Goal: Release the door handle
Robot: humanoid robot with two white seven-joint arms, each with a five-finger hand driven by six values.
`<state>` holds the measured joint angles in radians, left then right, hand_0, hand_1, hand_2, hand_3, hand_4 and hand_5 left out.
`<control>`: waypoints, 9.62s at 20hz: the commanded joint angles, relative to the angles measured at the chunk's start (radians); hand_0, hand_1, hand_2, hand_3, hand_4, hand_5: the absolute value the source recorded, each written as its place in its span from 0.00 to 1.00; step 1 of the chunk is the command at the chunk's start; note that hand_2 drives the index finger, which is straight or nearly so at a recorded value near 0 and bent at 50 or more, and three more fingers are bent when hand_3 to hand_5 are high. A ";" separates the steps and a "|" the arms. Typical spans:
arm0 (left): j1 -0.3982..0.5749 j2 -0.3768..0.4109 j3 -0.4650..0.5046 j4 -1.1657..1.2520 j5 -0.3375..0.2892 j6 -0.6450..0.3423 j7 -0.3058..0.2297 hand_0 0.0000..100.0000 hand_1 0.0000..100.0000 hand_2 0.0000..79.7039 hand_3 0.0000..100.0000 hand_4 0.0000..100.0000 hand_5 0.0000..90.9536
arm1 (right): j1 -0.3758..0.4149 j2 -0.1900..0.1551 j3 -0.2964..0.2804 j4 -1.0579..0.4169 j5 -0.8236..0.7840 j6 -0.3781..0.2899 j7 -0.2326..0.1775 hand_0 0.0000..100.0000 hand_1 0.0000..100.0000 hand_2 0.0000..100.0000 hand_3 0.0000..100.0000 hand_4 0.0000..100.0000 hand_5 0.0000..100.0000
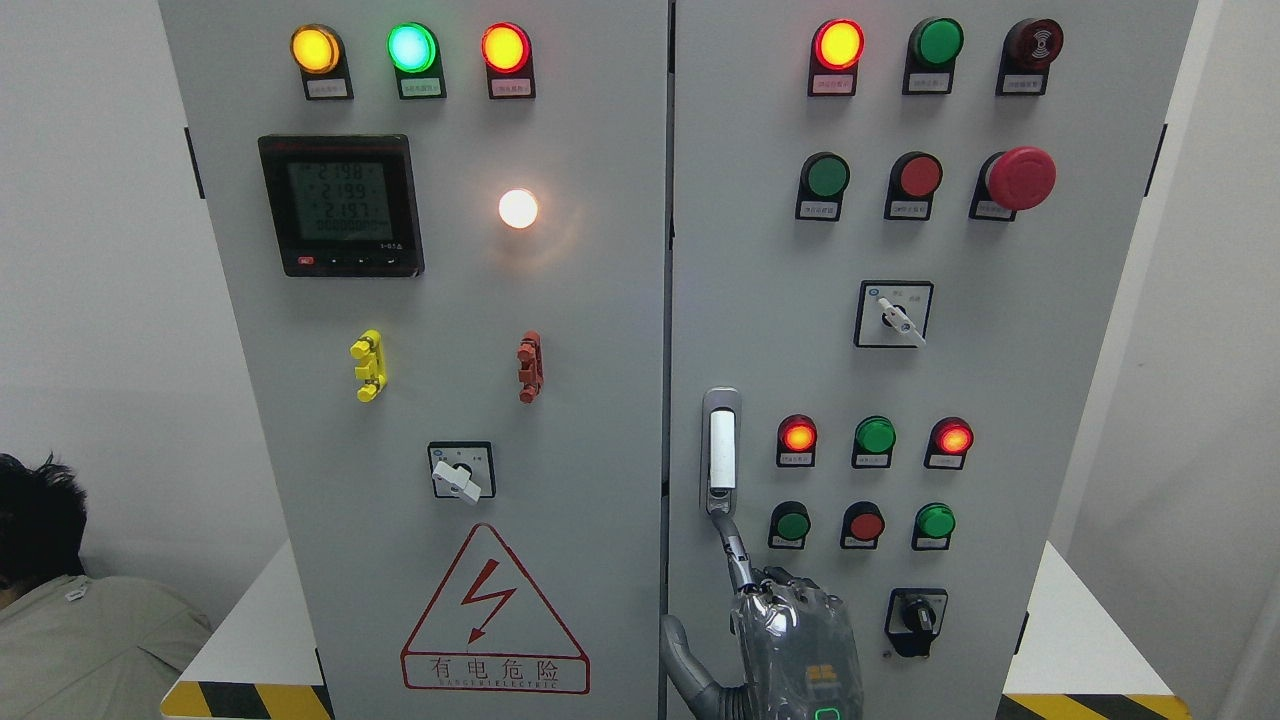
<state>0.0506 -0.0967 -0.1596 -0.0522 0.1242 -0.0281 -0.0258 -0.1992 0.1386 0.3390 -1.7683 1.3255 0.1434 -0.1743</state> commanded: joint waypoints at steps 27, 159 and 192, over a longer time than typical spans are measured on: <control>0.000 0.000 0.000 0.000 0.000 0.001 0.000 0.00 0.00 0.06 0.10 0.00 0.00 | -0.061 -0.004 -0.009 -0.105 0.032 0.056 0.076 0.20 0.23 0.79 0.98 0.69 0.68; 0.000 0.002 0.000 0.000 0.000 0.001 0.000 0.00 0.00 0.06 0.11 0.00 0.00 | -0.249 0.004 -0.133 -0.010 0.032 0.113 0.087 0.41 0.42 0.76 0.92 0.69 0.69; 0.000 0.002 0.000 0.000 0.000 0.001 0.000 0.00 0.00 0.06 0.11 0.00 0.00 | -0.273 0.004 -0.147 -0.020 0.017 0.111 0.087 0.42 0.41 0.76 0.91 0.69 0.69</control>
<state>0.0506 -0.0951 -0.1596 -0.0521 0.1243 -0.0291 -0.0256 -0.4723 0.1413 0.1948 -1.7796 1.3432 0.2568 -0.0878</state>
